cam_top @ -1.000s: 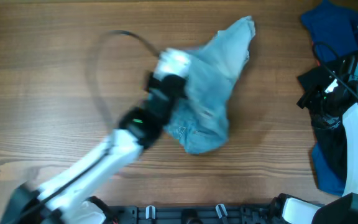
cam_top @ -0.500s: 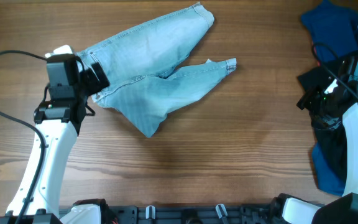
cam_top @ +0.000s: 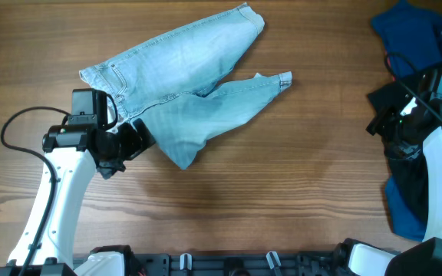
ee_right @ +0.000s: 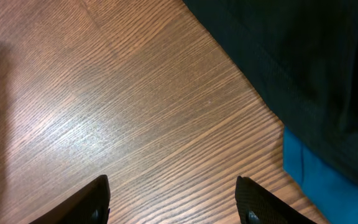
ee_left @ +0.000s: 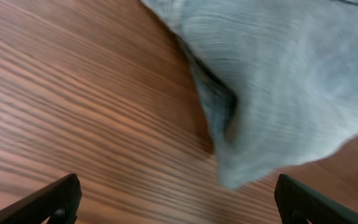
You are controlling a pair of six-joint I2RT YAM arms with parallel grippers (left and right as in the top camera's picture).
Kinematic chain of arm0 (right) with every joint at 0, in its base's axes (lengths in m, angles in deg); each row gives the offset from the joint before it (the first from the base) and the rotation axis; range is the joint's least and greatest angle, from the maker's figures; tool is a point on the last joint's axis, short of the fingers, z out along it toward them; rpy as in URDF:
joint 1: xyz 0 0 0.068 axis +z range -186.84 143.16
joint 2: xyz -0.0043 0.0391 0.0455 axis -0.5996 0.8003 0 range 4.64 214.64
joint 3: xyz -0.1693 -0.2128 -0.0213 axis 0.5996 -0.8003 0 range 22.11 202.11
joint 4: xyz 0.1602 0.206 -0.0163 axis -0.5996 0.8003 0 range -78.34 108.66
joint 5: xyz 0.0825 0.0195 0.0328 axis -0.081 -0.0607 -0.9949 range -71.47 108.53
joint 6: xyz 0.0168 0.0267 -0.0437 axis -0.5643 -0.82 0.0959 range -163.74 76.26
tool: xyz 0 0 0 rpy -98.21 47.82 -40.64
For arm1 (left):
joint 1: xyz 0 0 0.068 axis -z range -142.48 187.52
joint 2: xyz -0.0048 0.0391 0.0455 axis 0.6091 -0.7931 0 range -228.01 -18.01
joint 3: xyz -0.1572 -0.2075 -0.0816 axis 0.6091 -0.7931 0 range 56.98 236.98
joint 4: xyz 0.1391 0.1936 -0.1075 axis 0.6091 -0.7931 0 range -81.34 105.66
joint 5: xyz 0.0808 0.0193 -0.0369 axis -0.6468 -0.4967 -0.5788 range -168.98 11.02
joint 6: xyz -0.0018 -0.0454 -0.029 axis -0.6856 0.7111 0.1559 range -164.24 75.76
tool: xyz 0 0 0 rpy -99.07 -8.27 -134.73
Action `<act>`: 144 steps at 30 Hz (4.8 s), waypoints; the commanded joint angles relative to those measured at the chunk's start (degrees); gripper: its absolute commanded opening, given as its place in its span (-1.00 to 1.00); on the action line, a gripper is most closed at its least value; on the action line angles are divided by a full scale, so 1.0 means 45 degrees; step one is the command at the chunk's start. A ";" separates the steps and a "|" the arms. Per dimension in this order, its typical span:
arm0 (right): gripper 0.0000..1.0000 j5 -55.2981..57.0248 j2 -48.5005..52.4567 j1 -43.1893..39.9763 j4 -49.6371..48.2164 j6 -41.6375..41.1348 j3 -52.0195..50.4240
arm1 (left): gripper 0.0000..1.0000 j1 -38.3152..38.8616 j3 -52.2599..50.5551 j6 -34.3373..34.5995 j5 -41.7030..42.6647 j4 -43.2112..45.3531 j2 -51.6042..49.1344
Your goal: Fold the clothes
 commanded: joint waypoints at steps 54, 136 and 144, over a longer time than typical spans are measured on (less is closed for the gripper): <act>-0.92 -0.4342 0.1428 0.4639 -0.3079 0.2021 0.2356 | -0.16 0.2157 -0.2438 0.1005 0.0894 0.8553 -0.0277; -0.92 0.3905 -0.0223 0.3109 0.2123 -0.1545 0.4221 | -0.93 0.5926 -0.1724 0.7096 0.3444 2.1328 -0.5008; -0.92 0.3910 -0.0223 0.3109 0.2171 -0.1545 0.4221 | -0.93 0.2409 -0.1690 0.6999 0.3376 2.1230 -0.0321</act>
